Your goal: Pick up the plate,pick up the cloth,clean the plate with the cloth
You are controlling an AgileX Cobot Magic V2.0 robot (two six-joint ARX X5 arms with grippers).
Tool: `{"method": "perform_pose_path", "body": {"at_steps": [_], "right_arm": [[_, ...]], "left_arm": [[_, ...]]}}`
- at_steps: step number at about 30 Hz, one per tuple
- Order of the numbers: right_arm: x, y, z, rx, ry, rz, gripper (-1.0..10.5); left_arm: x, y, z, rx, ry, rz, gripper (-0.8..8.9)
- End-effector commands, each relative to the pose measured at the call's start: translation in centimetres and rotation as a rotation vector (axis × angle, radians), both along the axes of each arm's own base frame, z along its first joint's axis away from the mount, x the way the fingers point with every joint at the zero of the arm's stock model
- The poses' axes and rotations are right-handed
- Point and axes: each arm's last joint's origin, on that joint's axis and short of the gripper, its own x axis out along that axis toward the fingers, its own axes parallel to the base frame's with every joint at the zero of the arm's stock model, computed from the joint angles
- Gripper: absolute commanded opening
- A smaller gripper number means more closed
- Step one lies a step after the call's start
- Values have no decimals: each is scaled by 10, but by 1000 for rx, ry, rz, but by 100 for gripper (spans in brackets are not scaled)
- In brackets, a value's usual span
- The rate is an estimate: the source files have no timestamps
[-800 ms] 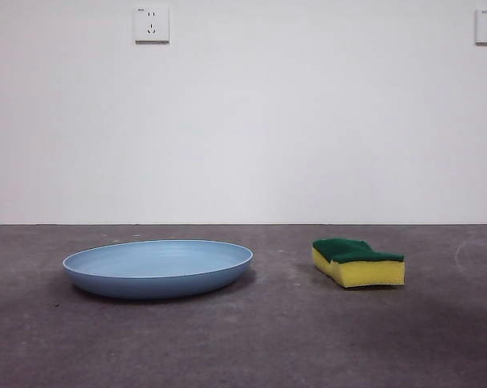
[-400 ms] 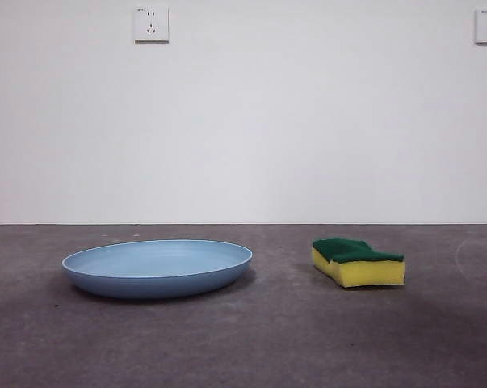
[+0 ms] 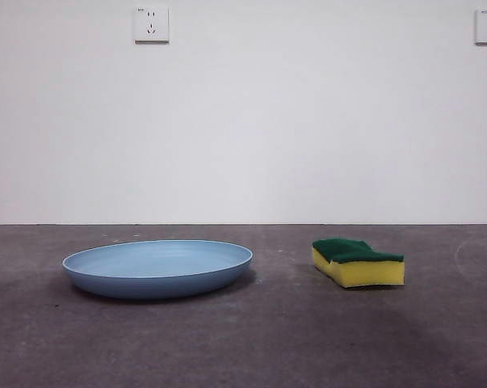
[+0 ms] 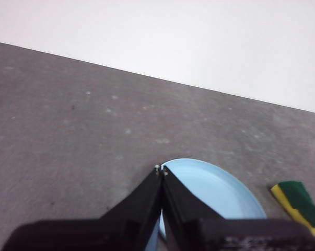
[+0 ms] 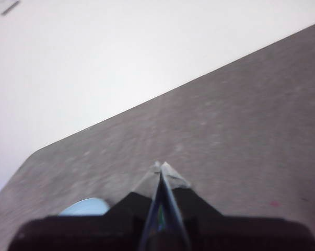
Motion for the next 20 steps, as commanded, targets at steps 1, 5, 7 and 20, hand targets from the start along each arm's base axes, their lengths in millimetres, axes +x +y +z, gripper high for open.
{"method": "perform_pose_path", "body": {"at_steps": [1,5,7,20], "right_arm": [[12,4,16,0,27,80,-9],[33,10,32,-3,108,207,-7],[44,12,36,-42,174,238,1],[84,18,31,-162,442,307,565]], "left_arm": [[8,-1,16,-5,36,-30,-6],[23,-5,35,28,122,-132,-5],[32,-7,41,40,184,-181,-5],[79,-11,36,64,496,-243,296]]}}
